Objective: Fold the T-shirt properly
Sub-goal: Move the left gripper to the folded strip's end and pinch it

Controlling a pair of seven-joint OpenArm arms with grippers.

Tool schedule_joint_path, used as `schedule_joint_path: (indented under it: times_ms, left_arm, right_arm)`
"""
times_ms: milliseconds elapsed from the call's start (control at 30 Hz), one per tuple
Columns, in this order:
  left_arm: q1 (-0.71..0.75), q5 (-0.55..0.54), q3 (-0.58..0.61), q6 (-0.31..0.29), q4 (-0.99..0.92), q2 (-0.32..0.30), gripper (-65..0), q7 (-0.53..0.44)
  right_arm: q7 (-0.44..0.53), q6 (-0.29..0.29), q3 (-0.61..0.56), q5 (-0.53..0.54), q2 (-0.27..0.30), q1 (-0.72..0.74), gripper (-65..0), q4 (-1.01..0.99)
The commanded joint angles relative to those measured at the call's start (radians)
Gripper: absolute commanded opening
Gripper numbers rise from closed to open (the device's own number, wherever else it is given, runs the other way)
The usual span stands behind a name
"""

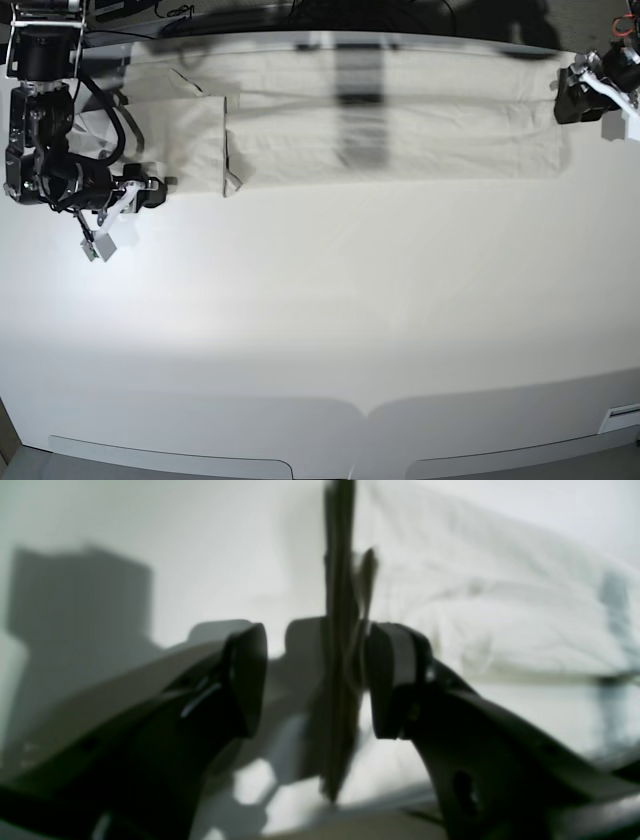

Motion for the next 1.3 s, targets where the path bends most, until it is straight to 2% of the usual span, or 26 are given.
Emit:
schedule_joint_path:
  times_ms: [0, 167, 267, 400, 467, 633, 833, 867, 967, 1033, 1267]
  left_arm:
    - [-0.003, -0.059, -0.006, -0.008, -0.002, -0.027, -32.9, 0.02]
    - [-0.014, -0.159, -0.006, -0.008, -0.022, -0.041, -33.1, 0.132]
    - [-0.02, -0.21, 0.005, -0.008, -0.022, -0.041, -33.1, 0.153]
    - [-0.034, -0.213, 0.067, -0.008, -0.022, -0.042, -33.3, 0.151]
    - [-0.039, -0.201, 0.096, -0.008, -0.022, -0.042, -33.3, 0.136]
    - [-0.038, -0.09, 0.118, -0.008, -0.022, -0.041, -33.3, 0.051]
    - [-0.038, -0.117, 0.119, -0.008, -0.023, -0.041, -34.6, 0.032]
    - [-0.038, -0.113, 0.119, -0.008, -0.022, -0.041, -34.6, 0.011]
    - [-0.038, 0.018, 0.119, -0.008, -0.023, -0.042, -34.5, -0.154]
    - [-0.038, 0.081, 0.119, -0.008, -0.022, -0.042, -34.5, -0.221]
    - [-0.038, 0.116, 0.119, -0.008, -0.022, -0.041, -34.5, -0.229]
  right_arm:
    - [0.023, 0.005, 0.007, 0.013, 0.013, 0.017, -46.1, 0.012]
    - [0.029, 0.005, 0.007, 0.013, 0.013, 0.017, -46.1, 0.012]
    - [0.029, 0.005, 0.007, 0.013, 0.013, 0.017, -46.1, 0.012]
    - [0.026, 0.005, 0.007, 0.013, 0.013, 0.017, -46.1, 0.012]
    - [0.024, 0.005, 0.007, 0.013, 0.013, 0.017, -46.1, 0.012]
    - [0.015, 0.005, 0.007, 0.013, 0.013, 0.016, -46.1, 0.012]
    - [0.018, 0.005, 0.007, 0.022, 0.013, 0.017, -46.1, 0.012]
    - [0.016, 0.005, 0.007, 0.03, 0.013, 0.017, -46.1, 0.012]
    - [0.006, 0.005, 0.007, 0.035, 0.013, 0.017, -46.1, 0.012]
    - [-0.005, 0.005, 0.007, 0.035, 0.013, 0.017, -46.1, 0.012]
    - [-0.011, 0.005, 0.007, 0.035, 0.013, 0.017, -46.1, 0.012]
